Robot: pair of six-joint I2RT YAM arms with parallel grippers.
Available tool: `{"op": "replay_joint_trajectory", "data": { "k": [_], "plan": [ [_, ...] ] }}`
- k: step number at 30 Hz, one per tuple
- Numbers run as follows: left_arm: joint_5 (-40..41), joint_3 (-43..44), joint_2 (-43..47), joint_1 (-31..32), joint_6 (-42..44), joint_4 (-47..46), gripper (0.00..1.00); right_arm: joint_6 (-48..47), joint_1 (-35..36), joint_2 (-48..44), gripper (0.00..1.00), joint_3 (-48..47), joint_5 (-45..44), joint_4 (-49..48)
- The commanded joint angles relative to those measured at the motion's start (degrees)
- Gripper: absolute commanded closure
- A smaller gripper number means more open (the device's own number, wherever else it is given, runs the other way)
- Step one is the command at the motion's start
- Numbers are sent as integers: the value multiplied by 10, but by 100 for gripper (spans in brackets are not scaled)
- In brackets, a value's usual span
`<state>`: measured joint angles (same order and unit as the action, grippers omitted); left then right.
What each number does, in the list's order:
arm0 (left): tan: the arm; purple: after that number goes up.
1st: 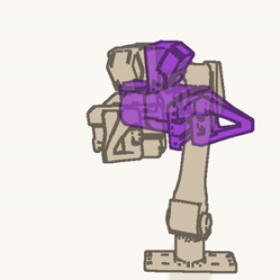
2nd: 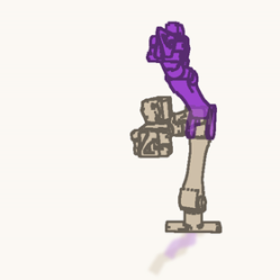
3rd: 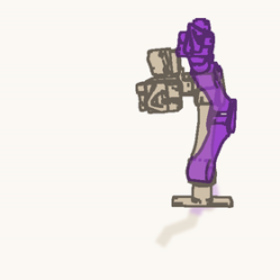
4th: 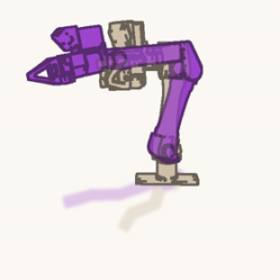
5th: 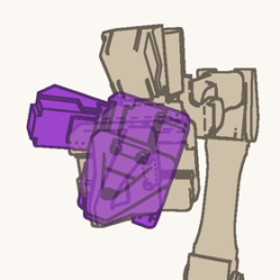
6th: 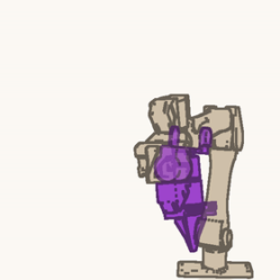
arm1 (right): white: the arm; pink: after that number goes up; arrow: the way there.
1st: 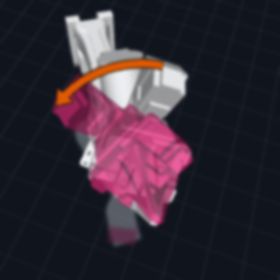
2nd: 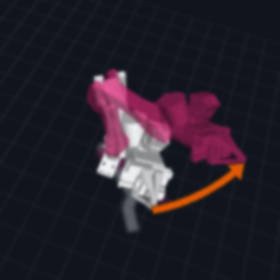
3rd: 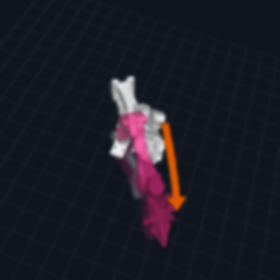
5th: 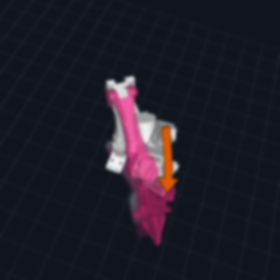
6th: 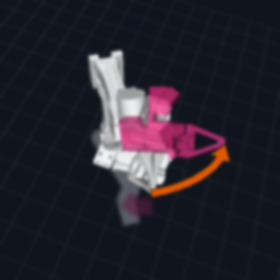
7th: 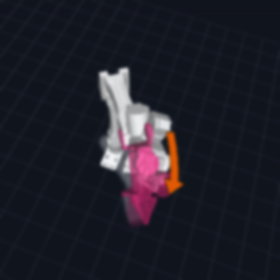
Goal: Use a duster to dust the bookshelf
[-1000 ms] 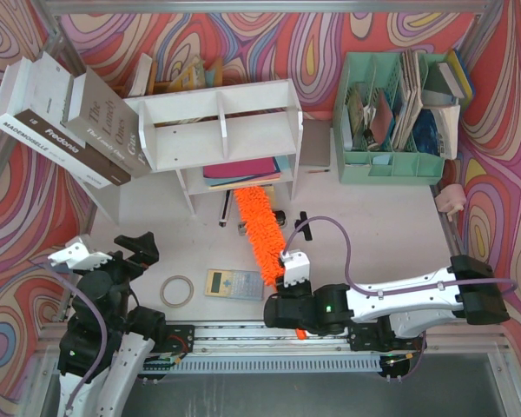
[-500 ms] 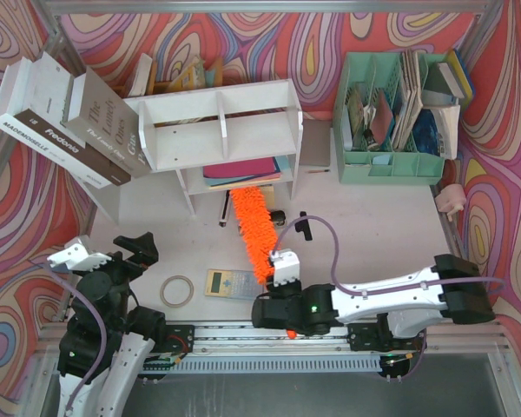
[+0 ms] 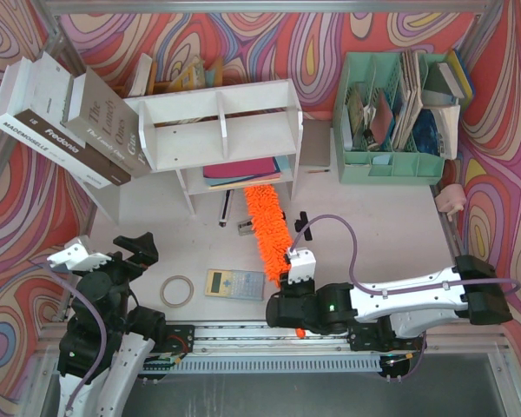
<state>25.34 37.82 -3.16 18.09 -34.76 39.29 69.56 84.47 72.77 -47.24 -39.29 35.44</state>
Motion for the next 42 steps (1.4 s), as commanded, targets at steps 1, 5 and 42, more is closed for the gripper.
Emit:
{"op": "replay_joint_trajectory", "data": {
  "k": [1,5,42],
  "plan": [
    [2,4,7,-2,-3,-2,2,-8,3,-11,100,0,-66,-22],
    [1,5,5,-2,-3,-2,2,-84,3,29,100,-34,-52,-84],
    [-1,4,-4,-3,-3,-3,2,-202,2,138,100,-117,2,-171]
  ]
}}
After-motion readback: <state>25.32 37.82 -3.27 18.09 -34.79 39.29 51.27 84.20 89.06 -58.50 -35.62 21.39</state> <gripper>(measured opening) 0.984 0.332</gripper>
